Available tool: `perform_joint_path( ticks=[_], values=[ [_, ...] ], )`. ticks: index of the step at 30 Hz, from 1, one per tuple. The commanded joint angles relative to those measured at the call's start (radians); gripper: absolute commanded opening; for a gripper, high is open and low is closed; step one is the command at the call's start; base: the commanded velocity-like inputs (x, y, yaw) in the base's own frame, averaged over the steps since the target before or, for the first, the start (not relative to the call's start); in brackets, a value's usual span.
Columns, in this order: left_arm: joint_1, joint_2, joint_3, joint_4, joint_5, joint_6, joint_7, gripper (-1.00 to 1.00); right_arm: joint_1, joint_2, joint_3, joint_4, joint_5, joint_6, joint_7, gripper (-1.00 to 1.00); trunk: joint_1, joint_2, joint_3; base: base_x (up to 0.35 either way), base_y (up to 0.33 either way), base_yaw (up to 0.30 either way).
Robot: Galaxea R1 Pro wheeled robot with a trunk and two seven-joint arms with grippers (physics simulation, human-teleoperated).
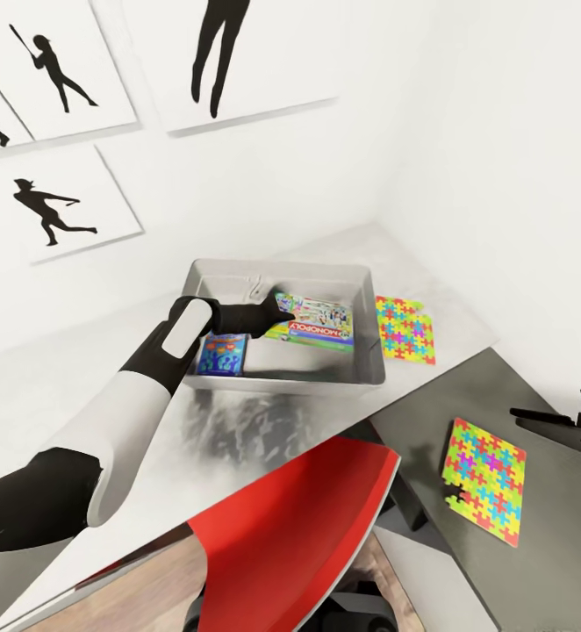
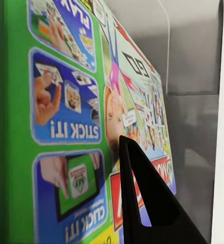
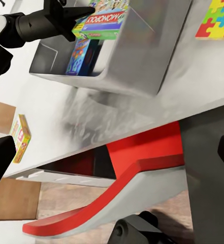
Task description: Put all the toys in the child's room - the three board games (two on the bed and one on the table), the two jigsaw puzzles on the table, and the tennis ball on the table - inside the toy box on the table in the child's room.
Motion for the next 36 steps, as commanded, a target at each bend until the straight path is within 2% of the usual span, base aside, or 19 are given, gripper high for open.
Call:
perform_joint_path(
  ticks=[1,22,36],
  values=[
    [-0.001,0.0,0.0,0.001,-0.009,0.002,-0.01,-1.0,-0.001,0.0,0.0,0.0,-0.001,0.005,0.002,1.0,0.001,-0.002,-0.001,0.0,0.0,-0.035],
    [0.0,0.003,0.002,0.003,-0.006,0.002,-0.012,-1.0,-0.001,0.001,0.0,0.0,-0.001,0.005,0.002,1.0,0.001,-0.002,-0.002,0.0,0.0,-0.008],
    [0.001,0.004,0.002,0.003,-0.007,0.001,-0.01,-1.0,-0.001,0.0,0.0,0.0,-0.001,0.005,0.002,1.0,0.001,-0.002,-0.019,0.0,0.0,0.0]
  ],
)
